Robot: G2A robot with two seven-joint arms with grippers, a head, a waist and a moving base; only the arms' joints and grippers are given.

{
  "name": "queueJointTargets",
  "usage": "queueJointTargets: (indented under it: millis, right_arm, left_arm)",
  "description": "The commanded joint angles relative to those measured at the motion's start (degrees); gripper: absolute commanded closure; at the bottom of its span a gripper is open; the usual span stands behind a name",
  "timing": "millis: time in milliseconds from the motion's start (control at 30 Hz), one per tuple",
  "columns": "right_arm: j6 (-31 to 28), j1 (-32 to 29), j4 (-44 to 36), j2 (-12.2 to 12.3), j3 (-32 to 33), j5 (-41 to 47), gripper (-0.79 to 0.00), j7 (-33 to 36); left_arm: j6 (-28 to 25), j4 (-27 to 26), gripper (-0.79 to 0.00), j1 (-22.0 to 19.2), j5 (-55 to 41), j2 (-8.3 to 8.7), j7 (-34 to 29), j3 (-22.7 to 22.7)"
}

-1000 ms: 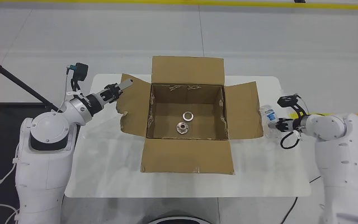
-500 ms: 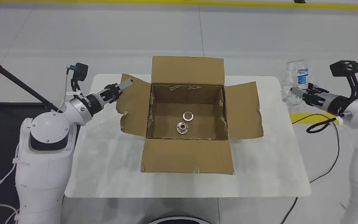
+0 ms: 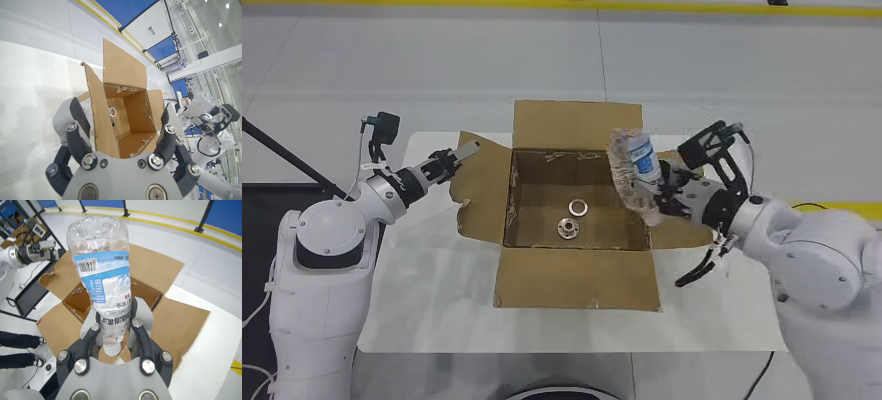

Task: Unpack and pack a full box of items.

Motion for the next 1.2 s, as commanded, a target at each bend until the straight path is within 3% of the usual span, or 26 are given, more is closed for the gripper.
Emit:
queueJointTargets:
  millis: [0,433,700,833,867,1000,1133,1167]
  right_arm:
    - [1.1,1.9,1.5,-0.6,-6.5,-2.6,0.000,-0.7]
    - [13.4,15.1,21.8,-5.9,-27.4,-12.6,0.000,-5.7]
    - [13.4,19.5,30.2,-8.3,-33.1,-16.0,0.000,-2.7]
    - [10.5,20.5,32.6,-8.8,-34.7,-17.7,0.000,0.3]
    - [9.8,20.7,33.2,-9.0,-34.9,-17.7,-0.015,0.9]
    - [8.2,21.1,35.6,-9.4,-35.3,-18.1,-0.280,1.6]
    - [7.0,21.2,36.7,-9.8,-35.3,-18.5,-0.391,2.0]
    - [6.9,21.1,36.8,-9.8,-35.1,-18.5,-0.471,2.1]
  left_arm:
    - [0.0,0.0,-0.785,0.0,0.0,0.00,0.0,0.0]
    - [0.0,0.0,-0.785,0.0,0.0,0.00,0.0,0.0]
    - [0.0,0.0,-0.785,0.0,0.0,0.00,0.0,0.0]
    - [0.0,0.0,-0.785,0.0,0.0,0.00,0.0,0.0]
    - [0.0,0.0,-0.785,0.0,0.0,0.00,0.0,0.0]
    - [0.0,0.0,-0.785,0.0,0.0,0.00,0.0,0.0]
    - [0.0,0.0,-0.785,0.0,0.0,0.00,0.0,0.0]
    - [0.0,0.0,-0.785,0.0,0.0,0.00,0.0,0.0]
